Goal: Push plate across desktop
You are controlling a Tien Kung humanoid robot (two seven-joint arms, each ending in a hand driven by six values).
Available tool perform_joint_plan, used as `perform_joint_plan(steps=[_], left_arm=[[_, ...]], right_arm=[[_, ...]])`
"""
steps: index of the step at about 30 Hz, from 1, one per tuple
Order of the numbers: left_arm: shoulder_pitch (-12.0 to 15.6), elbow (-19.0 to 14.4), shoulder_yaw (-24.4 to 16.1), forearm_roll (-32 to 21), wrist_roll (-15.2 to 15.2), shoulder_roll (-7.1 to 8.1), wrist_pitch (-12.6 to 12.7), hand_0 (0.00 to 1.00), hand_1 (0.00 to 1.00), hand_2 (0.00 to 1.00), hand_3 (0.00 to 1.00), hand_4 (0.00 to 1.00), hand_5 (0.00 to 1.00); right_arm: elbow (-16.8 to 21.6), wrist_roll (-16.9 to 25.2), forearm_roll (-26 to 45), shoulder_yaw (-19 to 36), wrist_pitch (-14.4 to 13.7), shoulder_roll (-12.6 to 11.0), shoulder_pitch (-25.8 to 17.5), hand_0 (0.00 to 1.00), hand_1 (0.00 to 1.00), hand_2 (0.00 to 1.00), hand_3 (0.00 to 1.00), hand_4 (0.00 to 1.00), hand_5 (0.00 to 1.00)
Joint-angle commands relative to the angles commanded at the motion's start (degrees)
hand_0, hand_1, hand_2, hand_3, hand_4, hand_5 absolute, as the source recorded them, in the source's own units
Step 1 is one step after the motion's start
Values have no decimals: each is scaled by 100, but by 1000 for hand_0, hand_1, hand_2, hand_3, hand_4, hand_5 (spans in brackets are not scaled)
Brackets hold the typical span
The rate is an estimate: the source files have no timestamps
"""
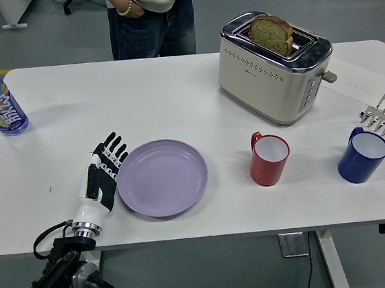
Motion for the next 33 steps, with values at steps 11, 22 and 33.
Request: perform_joint_plan(steps=[11, 22, 33], left_arm=[[-83, 5, 325, -219, 34, 57, -53, 915, 926, 945, 920, 486, 998], [-60, -103, 661, -343, 15, 60, -70, 912, 923, 945, 921, 485, 998], [-63, -168, 953, -427, 13, 60, -88, 910, 922, 945, 922, 485, 998]], right_arm=[[0, 6, 5, -10, 2, -3, -14, 602, 546, 652, 610, 146, 341], [0, 1, 19, -19, 3, -12, -47, 603, 546, 652, 611, 147, 340], [0, -5, 23, -23, 1, -11, -79, 603, 547, 652, 612, 147, 340]])
